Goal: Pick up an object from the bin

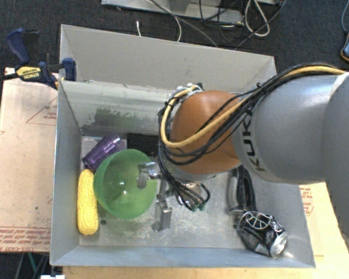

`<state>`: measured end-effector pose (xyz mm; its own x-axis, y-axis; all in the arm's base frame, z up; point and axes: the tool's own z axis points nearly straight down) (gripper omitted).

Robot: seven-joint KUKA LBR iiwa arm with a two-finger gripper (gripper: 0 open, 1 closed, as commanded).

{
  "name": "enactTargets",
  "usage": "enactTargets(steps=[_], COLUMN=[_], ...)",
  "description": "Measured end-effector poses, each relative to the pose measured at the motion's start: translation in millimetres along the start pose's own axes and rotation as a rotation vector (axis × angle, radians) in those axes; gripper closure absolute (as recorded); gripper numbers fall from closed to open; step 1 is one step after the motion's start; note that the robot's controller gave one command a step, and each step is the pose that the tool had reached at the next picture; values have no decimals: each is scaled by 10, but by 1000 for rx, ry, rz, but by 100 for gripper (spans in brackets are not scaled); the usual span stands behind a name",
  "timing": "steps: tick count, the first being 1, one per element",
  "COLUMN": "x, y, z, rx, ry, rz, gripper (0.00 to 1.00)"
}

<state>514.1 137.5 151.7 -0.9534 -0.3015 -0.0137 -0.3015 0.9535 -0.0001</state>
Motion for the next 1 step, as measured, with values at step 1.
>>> enactTargets(steps=[1], x=[-487], y=[-308], z=[466], rx=[-1], ry=[4], rz=[-92], gripper=[0])
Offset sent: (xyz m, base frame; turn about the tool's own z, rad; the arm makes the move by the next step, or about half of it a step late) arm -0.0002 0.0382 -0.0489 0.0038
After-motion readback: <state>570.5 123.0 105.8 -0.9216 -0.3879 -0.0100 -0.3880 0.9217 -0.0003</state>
